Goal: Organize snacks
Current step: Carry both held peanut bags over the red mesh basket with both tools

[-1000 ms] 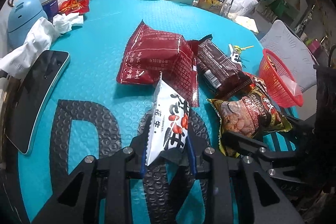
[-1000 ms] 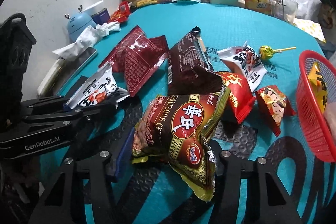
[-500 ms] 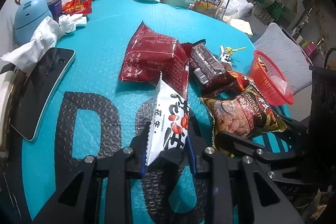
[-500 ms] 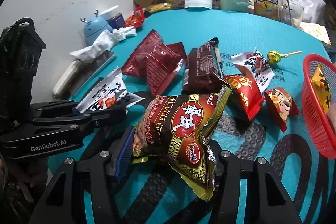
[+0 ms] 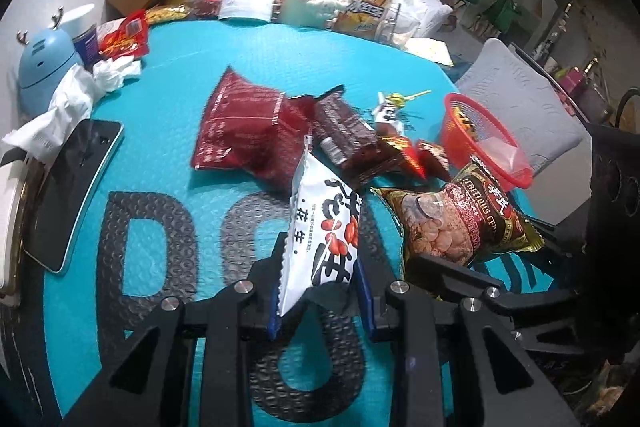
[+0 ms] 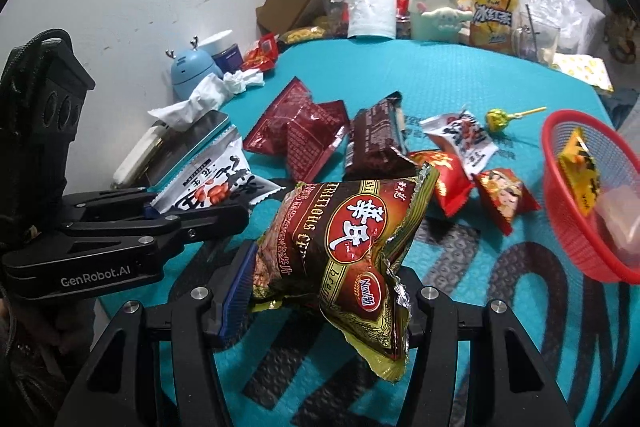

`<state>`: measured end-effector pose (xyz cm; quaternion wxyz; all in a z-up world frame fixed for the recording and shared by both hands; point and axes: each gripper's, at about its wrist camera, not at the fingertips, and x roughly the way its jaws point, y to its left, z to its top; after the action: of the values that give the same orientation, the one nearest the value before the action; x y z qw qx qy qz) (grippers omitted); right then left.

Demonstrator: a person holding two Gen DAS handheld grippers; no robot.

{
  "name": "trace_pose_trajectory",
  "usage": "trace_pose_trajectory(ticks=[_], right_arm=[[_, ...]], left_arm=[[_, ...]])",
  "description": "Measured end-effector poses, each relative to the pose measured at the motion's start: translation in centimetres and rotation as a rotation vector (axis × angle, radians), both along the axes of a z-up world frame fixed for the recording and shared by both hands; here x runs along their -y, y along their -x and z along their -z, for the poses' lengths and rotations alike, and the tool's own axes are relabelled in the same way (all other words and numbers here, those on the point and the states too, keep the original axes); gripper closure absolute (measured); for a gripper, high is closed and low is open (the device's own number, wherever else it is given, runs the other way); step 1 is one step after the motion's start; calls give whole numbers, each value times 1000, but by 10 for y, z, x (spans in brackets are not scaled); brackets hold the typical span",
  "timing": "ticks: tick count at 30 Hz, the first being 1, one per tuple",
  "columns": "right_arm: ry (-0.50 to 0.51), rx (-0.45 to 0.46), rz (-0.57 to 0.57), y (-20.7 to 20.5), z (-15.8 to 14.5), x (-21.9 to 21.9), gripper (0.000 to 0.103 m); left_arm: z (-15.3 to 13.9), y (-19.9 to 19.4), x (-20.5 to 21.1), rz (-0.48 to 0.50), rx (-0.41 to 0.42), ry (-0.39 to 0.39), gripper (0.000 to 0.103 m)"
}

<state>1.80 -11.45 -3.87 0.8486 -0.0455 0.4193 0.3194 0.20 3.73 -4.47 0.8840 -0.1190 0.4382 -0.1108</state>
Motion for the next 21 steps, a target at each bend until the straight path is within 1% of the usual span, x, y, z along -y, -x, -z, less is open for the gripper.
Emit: trace_pose_trajectory(ticks=[14,21], right_arm=[[2,45,143,27,-14,51,46],[10,57,224,40,-17,78,46]], left_arm=[[-12,-2,52,162,40,-4,74],[-15,-2,80,249,49,16,74]])
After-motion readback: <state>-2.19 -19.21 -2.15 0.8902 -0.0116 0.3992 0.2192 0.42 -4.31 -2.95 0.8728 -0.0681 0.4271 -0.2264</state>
